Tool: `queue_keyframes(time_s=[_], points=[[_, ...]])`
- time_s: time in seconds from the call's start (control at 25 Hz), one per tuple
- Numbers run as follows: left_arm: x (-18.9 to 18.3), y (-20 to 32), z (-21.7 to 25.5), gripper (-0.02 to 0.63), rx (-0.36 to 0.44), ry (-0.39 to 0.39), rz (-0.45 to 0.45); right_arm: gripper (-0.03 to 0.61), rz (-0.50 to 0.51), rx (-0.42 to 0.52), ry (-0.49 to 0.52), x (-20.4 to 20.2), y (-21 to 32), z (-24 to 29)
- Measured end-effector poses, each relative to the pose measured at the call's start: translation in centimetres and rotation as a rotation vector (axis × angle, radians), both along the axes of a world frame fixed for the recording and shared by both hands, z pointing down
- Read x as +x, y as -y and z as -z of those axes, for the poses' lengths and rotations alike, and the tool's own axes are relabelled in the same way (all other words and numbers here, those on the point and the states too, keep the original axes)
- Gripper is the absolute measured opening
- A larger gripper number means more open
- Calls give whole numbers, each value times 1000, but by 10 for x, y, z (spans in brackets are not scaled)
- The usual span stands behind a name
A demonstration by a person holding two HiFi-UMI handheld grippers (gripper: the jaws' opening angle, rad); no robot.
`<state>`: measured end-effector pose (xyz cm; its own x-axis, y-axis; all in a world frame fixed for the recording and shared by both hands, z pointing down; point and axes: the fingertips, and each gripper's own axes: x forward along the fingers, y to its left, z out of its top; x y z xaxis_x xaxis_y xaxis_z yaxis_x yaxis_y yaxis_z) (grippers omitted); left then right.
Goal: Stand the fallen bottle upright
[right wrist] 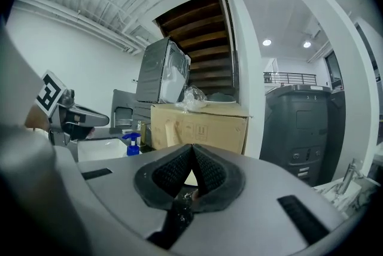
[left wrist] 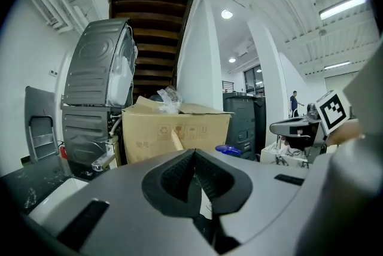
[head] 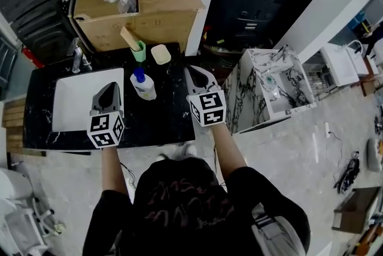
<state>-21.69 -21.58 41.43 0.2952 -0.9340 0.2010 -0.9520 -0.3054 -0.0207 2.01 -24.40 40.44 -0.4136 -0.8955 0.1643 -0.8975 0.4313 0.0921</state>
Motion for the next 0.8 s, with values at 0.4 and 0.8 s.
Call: queue_keyframes(time_s=[0.4,0.8], points=[[15,-11,3,15,16,12,27,14,18,13,-6,14,-6,1],[23,-26,-6,15,28,11,62,14,25,17,12,27,-13,-7]])
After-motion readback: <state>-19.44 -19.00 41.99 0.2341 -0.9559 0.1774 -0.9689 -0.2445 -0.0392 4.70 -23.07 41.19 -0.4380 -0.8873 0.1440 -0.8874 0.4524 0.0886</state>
